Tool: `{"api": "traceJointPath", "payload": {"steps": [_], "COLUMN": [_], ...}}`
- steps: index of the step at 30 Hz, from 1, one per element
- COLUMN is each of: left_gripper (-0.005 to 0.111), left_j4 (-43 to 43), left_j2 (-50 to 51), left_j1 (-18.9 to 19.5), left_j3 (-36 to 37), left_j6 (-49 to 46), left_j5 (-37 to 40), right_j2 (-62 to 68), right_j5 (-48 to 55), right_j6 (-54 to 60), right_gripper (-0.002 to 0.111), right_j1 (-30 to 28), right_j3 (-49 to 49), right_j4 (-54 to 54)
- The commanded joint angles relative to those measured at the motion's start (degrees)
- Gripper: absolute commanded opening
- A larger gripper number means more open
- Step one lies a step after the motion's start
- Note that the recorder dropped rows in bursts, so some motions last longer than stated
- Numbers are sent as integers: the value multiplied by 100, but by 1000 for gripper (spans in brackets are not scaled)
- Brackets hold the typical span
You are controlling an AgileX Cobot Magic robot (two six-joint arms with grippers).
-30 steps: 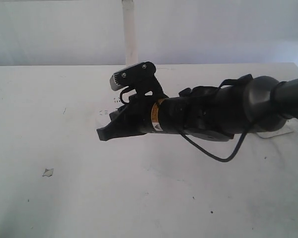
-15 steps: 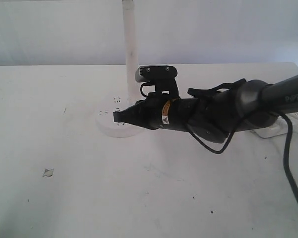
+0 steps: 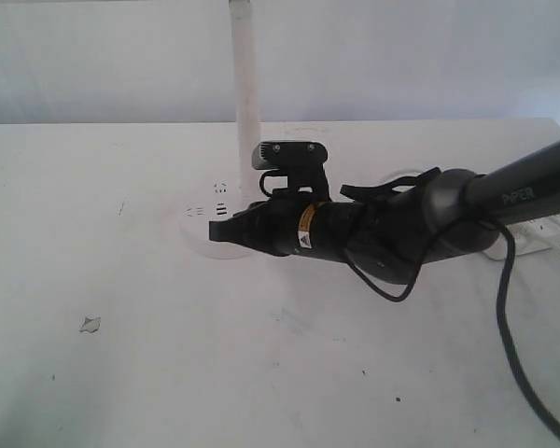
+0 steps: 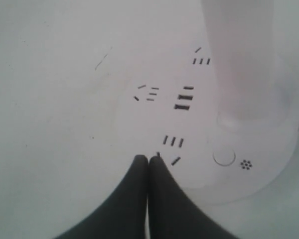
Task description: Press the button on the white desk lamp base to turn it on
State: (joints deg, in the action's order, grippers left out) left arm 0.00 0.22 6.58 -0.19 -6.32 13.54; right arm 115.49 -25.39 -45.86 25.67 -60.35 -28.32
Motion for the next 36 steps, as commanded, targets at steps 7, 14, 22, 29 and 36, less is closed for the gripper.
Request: {"api": "traceJointPath", "payload": {"steps": [7, 14, 22, 29, 36], "left_gripper": [0, 0, 0, 0, 0], "left_j4": [-33, -33, -33, -33, -33], "left_j2": [-22, -22, -22, -22, -22], "left_j1": [15, 15, 15, 15, 15], "left_j3": [19, 19, 19, 19, 19], "left_j6": [6, 6, 6, 6, 6], "left_j5": [-9, -9, -9, -9, -9], "right_j2": [0, 5, 204, 549, 571], "right_j5": [167, 174, 195, 222, 259], "right_j6": [369, 517, 574, 561, 642], "right_gripper": [0, 0, 0, 0, 0], "right_j1": [-50, -50, -50, -50, -65], "right_j3": [-302, -312, -354, -588, -647], "right_j4": [69, 69, 87, 552, 715]}}
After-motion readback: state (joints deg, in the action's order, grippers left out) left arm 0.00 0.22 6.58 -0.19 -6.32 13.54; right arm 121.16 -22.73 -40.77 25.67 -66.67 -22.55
